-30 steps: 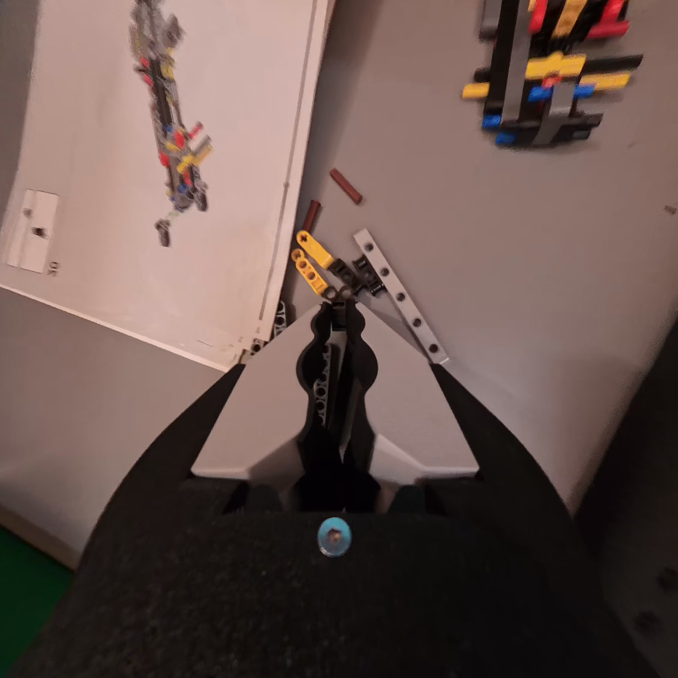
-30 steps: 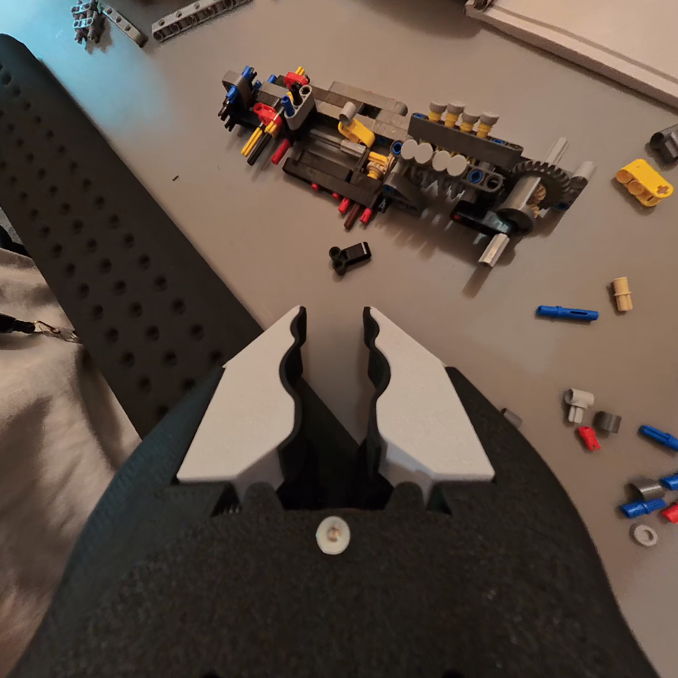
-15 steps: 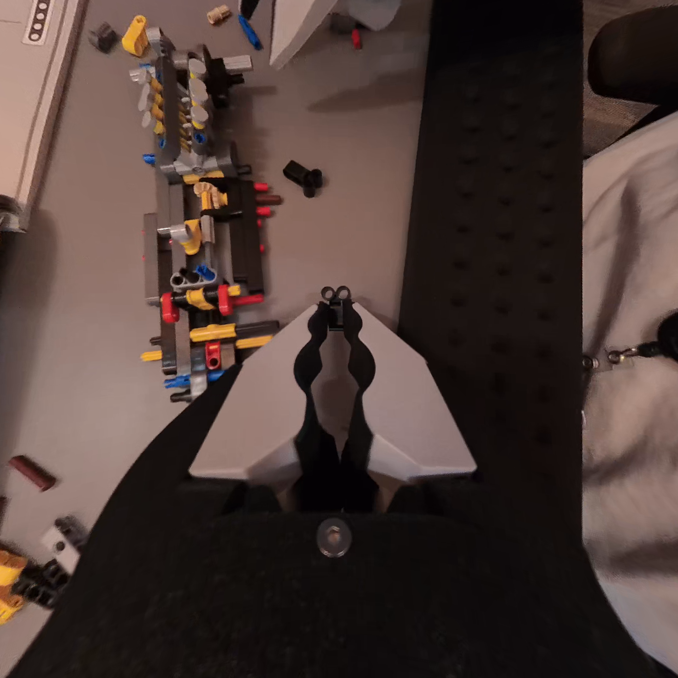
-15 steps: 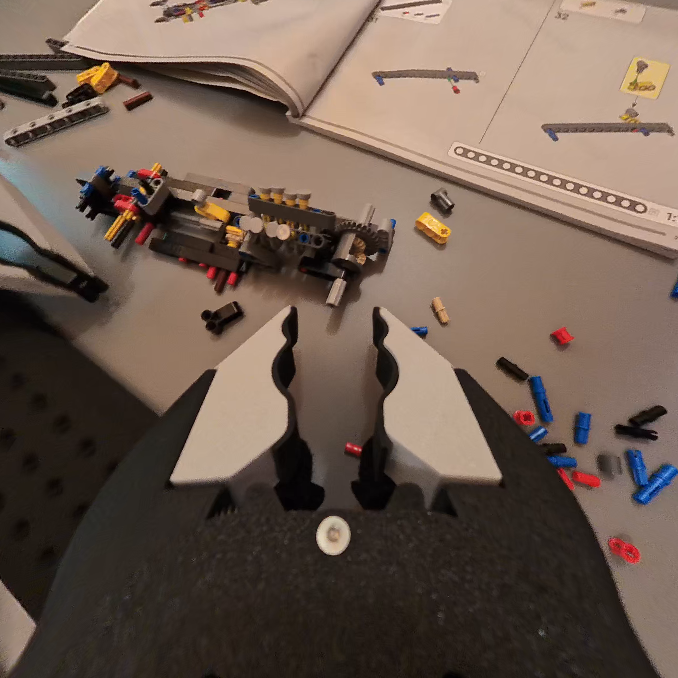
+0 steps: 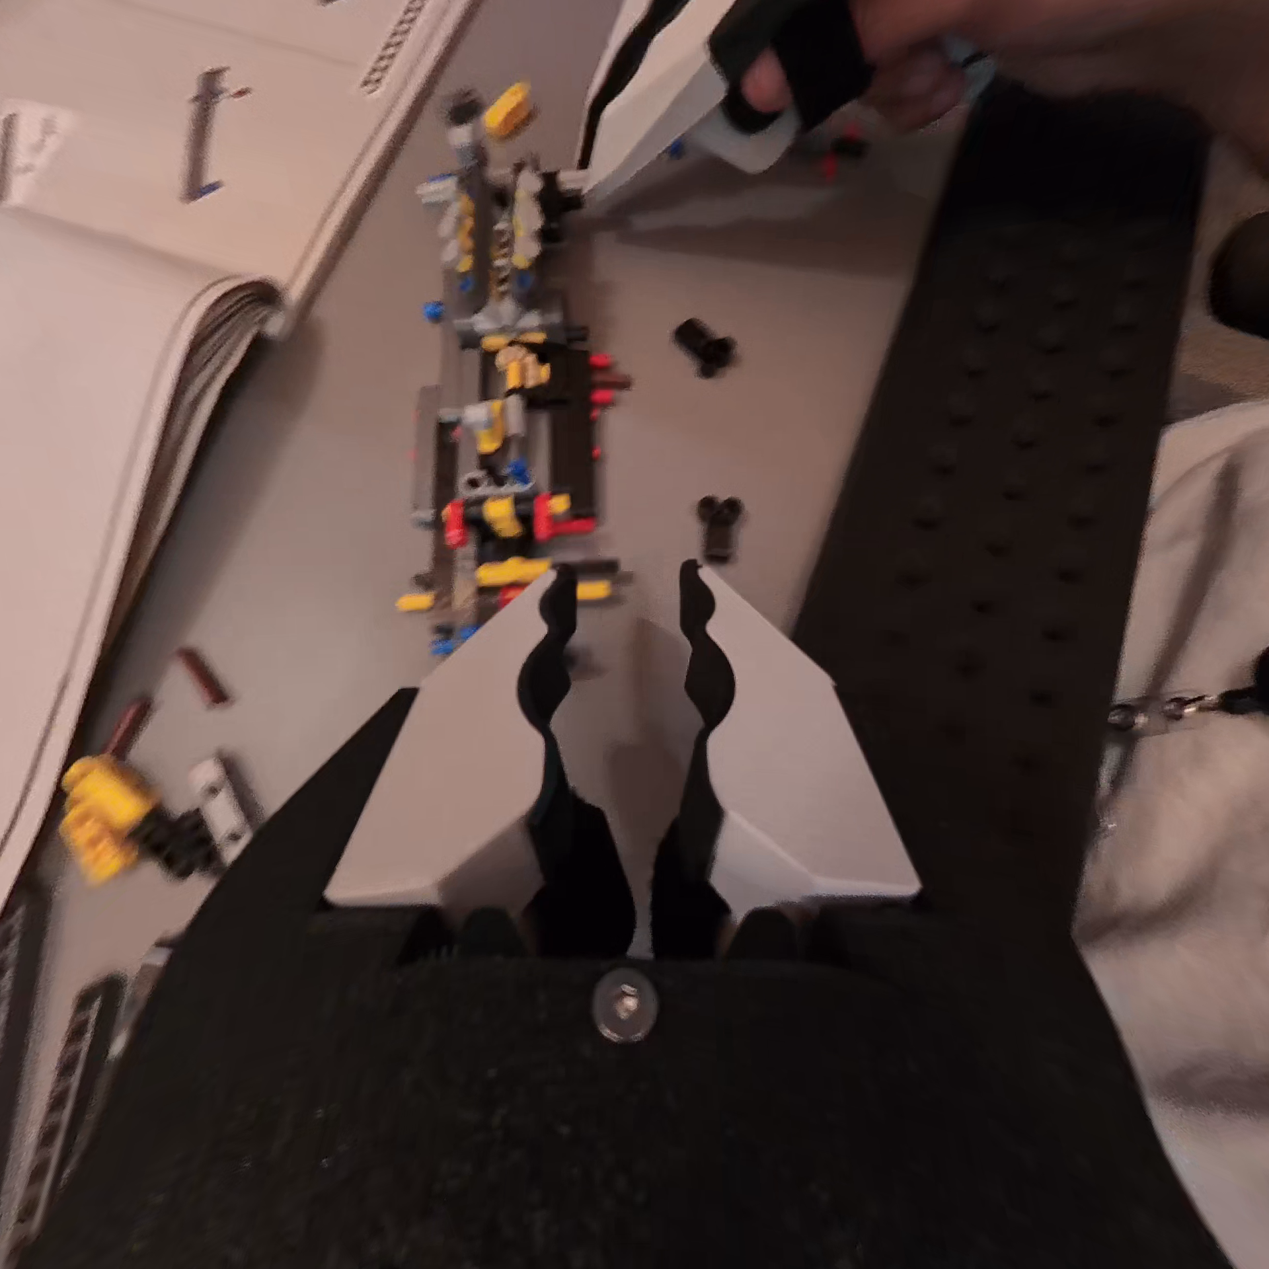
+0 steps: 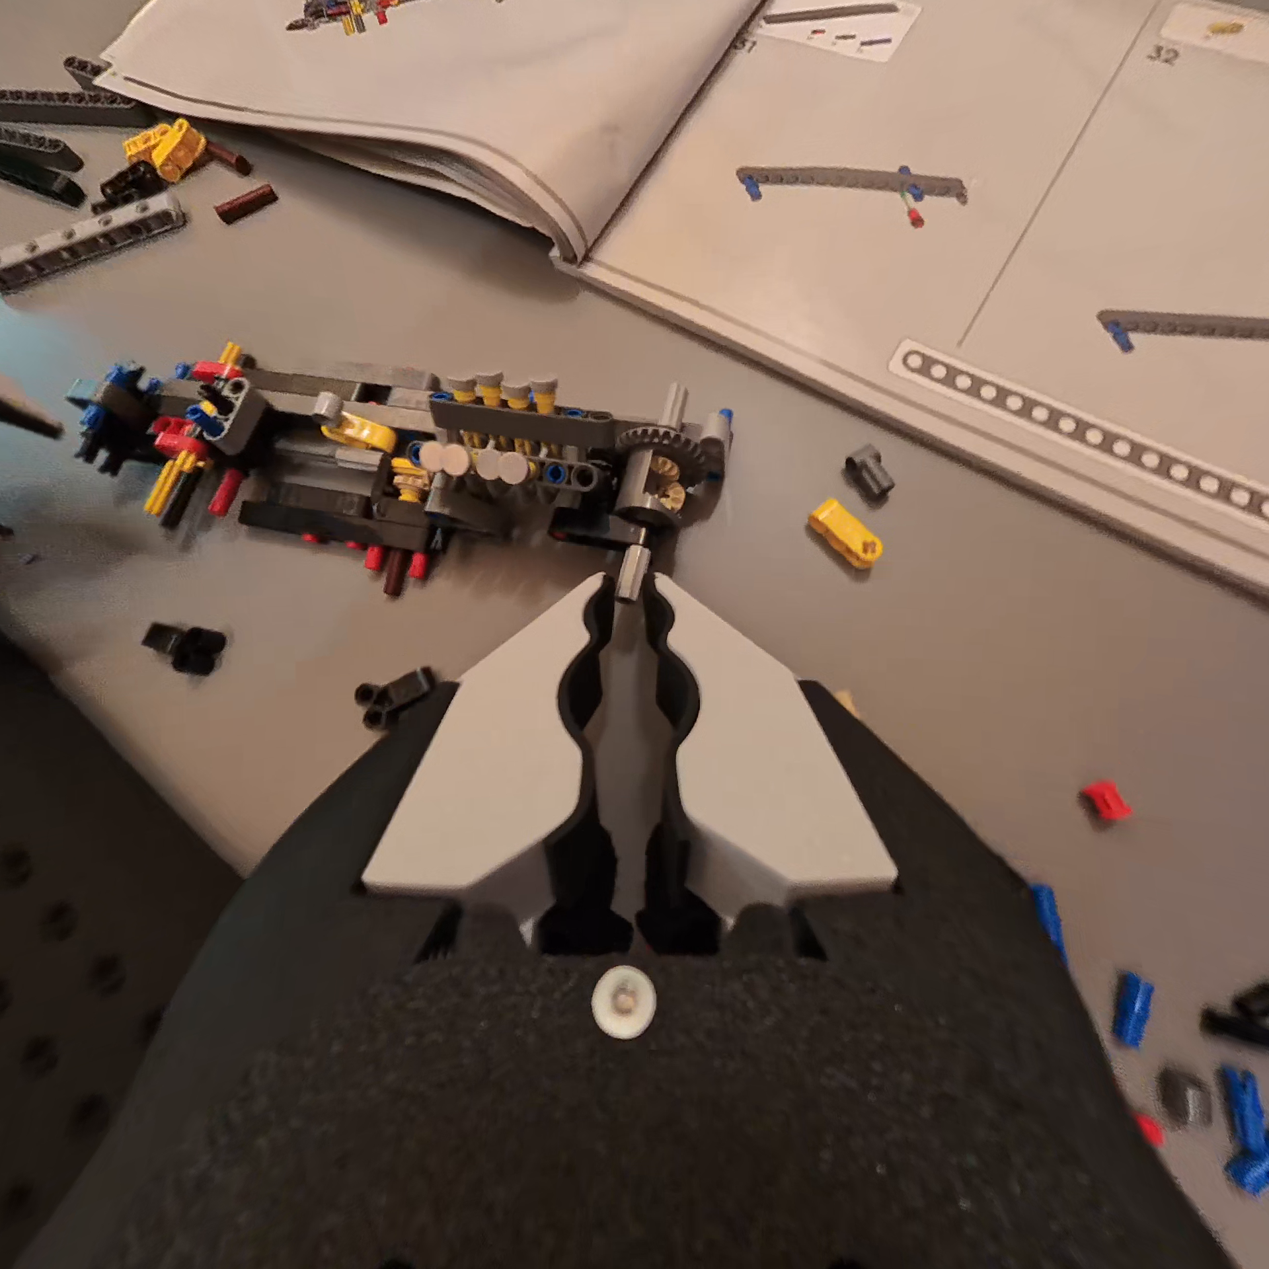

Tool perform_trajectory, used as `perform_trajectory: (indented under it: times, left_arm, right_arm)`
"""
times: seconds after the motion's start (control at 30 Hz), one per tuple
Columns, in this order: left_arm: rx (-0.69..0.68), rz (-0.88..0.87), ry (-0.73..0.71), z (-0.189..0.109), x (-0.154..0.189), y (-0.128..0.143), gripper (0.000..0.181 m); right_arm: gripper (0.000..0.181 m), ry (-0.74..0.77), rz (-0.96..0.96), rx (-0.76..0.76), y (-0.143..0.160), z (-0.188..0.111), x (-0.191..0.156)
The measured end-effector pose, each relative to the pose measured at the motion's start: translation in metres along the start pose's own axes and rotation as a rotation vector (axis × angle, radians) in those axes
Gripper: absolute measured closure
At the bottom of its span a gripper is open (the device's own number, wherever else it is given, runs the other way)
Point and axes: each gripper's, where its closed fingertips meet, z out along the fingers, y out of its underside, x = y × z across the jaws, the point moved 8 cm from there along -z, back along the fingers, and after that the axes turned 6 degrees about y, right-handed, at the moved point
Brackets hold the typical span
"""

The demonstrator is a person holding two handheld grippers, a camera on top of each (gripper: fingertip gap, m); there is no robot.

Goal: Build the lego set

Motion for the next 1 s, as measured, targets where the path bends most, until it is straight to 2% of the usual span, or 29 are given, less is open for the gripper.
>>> perform_trajectory:
  times: [0.1, 0.2, 0.3, 0.37, 0.43, 0.5, 0.57, 0.63, 0.7, 0.8, 1.0]
  left_arm:
    - [-0.018, -0.043, -0.090, -0.012, -0.010, 0.014, 0.152]
    - [0.036, -0.095, -0.178, -0.024, -0.019, 0.013, 0.153]
    - [0.119, -0.156, -0.323, -0.036, -0.041, 0.008, 0.154]
    - [0.152, -0.197, -0.345, -0.033, -0.058, 0.000, 0.154]
    - [0.160, -0.219, -0.376, -0.023, -0.078, -0.013, 0.156]
    - [0.145, -0.240, -0.387, -0.005, -0.099, -0.031, 0.162]
    - [0.122, -0.257, -0.350, 0.022, -0.115, -0.054, 0.178]
    - [0.080, -0.224, -0.325, 0.049, -0.124, -0.078, 0.180]
    - [-0.001, -0.127, -0.303, 0.073, -0.125, -0.092, 0.181]
    - [-0.074, -0.112, -0.294, 0.093, -0.131, -0.088, 0.181]
    - [-0.101, -0.216, -0.373, 0.081, -0.154, -0.070, 0.181]
  right_arm:
    - [0.174, 0.006, -0.056, -0.027, -0.010, 0.011, 0.000]
    - [0.173, -0.002, -0.077, -0.060, -0.014, 0.014, -0.003]
    - [0.161, -0.077, -0.029, -0.026, -0.017, 0.006, -0.006]
    - [0.157, -0.178, 0.033, 0.057, -0.030, -0.004, -0.007]
    - [0.157, -0.245, 0.099, 0.189, -0.055, -0.012, -0.001]
    - [0.164, -0.273, 0.090, 0.298, -0.084, -0.008, 0.005]
    - [0.178, -0.167, -0.036, 0.238, -0.101, 0.018, 0.017]
    - [0.181, -0.008, -0.123, 0.117, -0.109, 0.050, 0.039]
    - [0.181, 0.045, -0.142, 0.009, -0.110, 0.076, 0.056]
    - [0.181, 0.074, -0.153, -0.123, -0.102, 0.104, 0.064]
    - [0.181, 0.097, -0.185, -0.088, -0.101, 0.106, 0.063]
